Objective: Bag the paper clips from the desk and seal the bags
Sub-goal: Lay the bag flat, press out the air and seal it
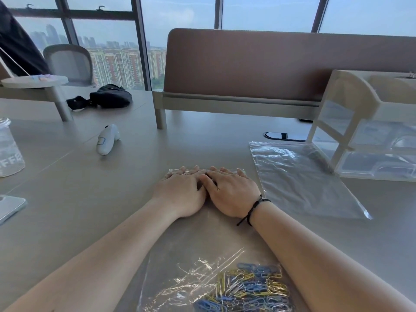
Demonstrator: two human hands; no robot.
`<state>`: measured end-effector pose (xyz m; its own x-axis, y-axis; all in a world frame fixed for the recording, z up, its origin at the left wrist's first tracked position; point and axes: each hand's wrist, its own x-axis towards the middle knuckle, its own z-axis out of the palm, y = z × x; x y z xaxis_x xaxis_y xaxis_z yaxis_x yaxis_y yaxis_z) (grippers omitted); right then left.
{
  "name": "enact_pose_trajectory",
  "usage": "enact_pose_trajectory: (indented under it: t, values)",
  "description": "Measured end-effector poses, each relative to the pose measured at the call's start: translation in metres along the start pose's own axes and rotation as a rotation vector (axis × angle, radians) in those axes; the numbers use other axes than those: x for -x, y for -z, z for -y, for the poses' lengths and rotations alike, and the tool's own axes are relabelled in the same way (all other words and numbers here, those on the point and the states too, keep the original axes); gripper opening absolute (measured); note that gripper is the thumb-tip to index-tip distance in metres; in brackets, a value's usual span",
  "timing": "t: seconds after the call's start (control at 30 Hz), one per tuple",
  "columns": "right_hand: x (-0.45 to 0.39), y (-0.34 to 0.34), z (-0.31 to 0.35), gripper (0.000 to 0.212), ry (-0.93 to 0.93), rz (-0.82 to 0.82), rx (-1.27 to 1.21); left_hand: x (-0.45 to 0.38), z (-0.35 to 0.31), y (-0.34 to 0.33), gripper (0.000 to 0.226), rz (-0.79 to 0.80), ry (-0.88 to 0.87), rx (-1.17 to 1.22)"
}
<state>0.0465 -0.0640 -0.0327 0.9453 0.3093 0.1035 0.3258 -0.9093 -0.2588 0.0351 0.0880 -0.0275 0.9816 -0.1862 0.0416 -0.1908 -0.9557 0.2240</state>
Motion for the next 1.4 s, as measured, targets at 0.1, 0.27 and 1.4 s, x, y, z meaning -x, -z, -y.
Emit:
enact_pose_trajectory:
  t: [0.1,0.27,1.4]
  values:
    - [0.001,0.0,0.0,0.059,0.001,0.001,0.006,0.0,0.0,0.001,0.053,0.009,0.001,-0.005]
    - [0.001,0.002,-0.001,0.061,-0.012,-0.015,0.041,0.001,0.003,0.006,0.049,0.006,0.018,-0.004]
    - [0.003,0.028,-0.051,0.065,-0.224,-0.088,0.32,-0.003,0.041,0.011,0.041,-0.167,0.338,0.116]
